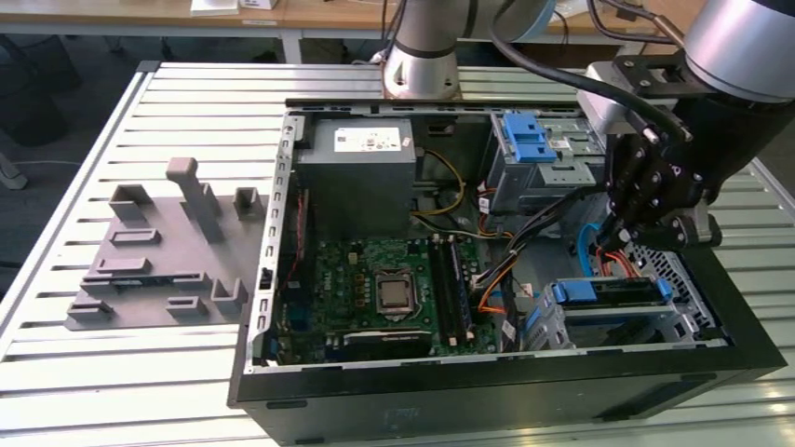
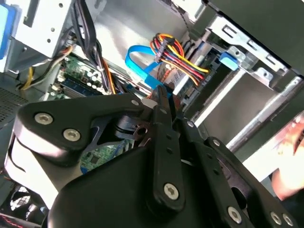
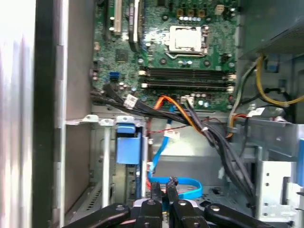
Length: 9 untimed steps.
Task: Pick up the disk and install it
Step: 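Insert the second disk wire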
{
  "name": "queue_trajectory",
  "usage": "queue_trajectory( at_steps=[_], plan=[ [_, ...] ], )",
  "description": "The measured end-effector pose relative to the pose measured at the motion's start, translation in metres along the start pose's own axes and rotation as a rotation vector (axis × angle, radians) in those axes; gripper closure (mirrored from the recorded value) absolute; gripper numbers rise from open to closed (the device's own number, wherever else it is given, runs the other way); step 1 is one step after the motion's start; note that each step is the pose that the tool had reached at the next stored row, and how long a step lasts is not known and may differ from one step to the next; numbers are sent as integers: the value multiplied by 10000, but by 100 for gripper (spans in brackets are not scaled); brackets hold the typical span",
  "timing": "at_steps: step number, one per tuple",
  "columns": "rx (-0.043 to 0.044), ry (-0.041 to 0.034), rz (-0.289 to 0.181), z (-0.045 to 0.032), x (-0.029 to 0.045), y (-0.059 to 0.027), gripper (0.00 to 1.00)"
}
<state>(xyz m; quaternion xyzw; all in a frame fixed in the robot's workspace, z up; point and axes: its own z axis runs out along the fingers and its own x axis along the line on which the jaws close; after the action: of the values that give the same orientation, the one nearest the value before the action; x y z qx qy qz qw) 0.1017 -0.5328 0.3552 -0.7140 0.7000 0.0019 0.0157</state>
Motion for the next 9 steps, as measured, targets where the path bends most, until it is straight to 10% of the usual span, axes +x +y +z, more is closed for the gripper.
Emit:
queue_trajectory(
  at_steps=[9],
  plan=[
    [5,-9,-20,72,126,5,84]
  ],
)
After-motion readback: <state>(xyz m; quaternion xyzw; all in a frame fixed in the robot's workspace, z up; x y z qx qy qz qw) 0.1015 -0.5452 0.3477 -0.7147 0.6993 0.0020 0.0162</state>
